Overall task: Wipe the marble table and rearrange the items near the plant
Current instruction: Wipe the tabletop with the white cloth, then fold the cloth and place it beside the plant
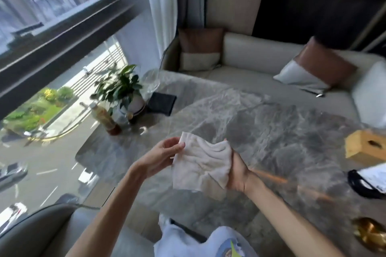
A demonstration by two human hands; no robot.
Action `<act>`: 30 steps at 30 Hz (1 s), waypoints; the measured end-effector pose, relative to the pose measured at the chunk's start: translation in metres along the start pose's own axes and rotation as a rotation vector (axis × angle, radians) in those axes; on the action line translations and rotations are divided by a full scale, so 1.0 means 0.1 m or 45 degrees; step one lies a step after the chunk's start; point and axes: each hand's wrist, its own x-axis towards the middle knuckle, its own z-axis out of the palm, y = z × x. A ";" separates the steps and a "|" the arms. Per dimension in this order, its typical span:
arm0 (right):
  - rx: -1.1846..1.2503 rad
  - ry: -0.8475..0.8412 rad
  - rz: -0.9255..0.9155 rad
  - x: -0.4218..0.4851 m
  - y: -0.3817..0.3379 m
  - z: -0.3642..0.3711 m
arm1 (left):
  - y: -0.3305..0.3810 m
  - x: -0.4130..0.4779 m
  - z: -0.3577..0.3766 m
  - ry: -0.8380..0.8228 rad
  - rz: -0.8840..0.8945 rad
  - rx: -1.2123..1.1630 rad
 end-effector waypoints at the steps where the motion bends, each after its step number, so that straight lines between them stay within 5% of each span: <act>1: 0.010 0.009 -0.067 -0.10 -0.16 0.03 | 0.15 0.09 0.12 0.021 0.040 0.018; 6: 0.124 0.100 -0.330 -0.51 -0.82 -0.06 | 0.76 0.47 0.53 -0.009 0.268 -0.017; 12: -0.585 0.607 -0.828 -0.52 -1.29 0.02 | 1.13 0.80 0.49 -0.075 0.306 0.008; 20: -0.932 0.752 -0.930 0.15 -1.68 0.39 | 1.56 1.00 -0.14 0.076 0.534 0.395; 30: -1.109 0.771 -0.832 1.48 -1.73 0.84 | 1.75 1.50 -1.75 -0.060 0.565 0.659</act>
